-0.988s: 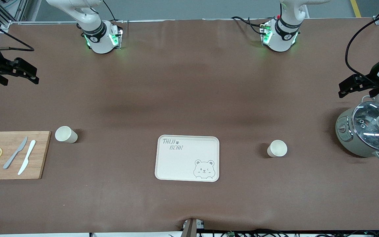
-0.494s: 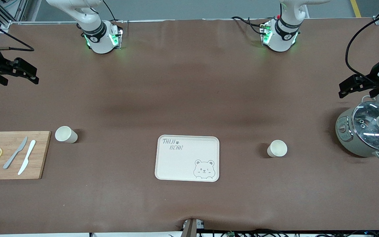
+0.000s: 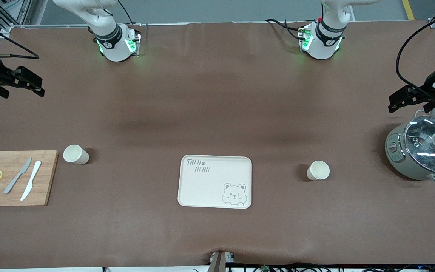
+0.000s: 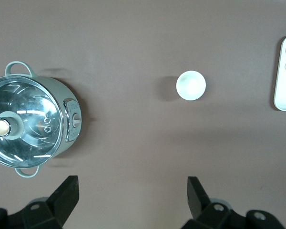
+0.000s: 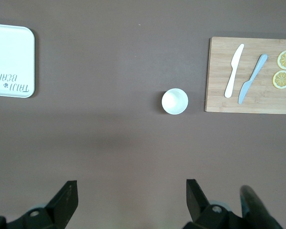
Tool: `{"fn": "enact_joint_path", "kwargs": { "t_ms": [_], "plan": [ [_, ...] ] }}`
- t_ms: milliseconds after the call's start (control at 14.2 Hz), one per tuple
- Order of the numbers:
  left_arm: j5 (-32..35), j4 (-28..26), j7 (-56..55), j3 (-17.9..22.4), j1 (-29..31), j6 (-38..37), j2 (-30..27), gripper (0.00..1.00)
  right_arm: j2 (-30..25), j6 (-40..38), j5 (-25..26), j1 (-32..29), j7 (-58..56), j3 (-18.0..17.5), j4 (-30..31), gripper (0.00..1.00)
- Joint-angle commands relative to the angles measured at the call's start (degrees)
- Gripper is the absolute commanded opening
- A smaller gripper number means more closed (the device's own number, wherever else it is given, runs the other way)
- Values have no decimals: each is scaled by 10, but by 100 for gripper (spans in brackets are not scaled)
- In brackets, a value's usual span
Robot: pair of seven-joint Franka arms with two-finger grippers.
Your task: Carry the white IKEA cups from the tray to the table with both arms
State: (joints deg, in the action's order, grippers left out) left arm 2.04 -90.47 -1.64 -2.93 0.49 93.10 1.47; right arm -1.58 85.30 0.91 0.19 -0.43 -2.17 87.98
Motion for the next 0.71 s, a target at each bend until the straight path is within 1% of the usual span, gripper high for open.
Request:
{"fn": "enact_joint_path", "kwargs": {
  "t_ms": [0, 635],
  "plan": [
    [-7, 4, 8, 3, 1, 2, -2, 100, 2, -3, 9, -4, -5, -3, -4, 100],
    [-3, 21, 6, 2, -7, 2, 7, 100, 2, -2, 9, -4, -5, -3, -4, 100]
  ]
}}
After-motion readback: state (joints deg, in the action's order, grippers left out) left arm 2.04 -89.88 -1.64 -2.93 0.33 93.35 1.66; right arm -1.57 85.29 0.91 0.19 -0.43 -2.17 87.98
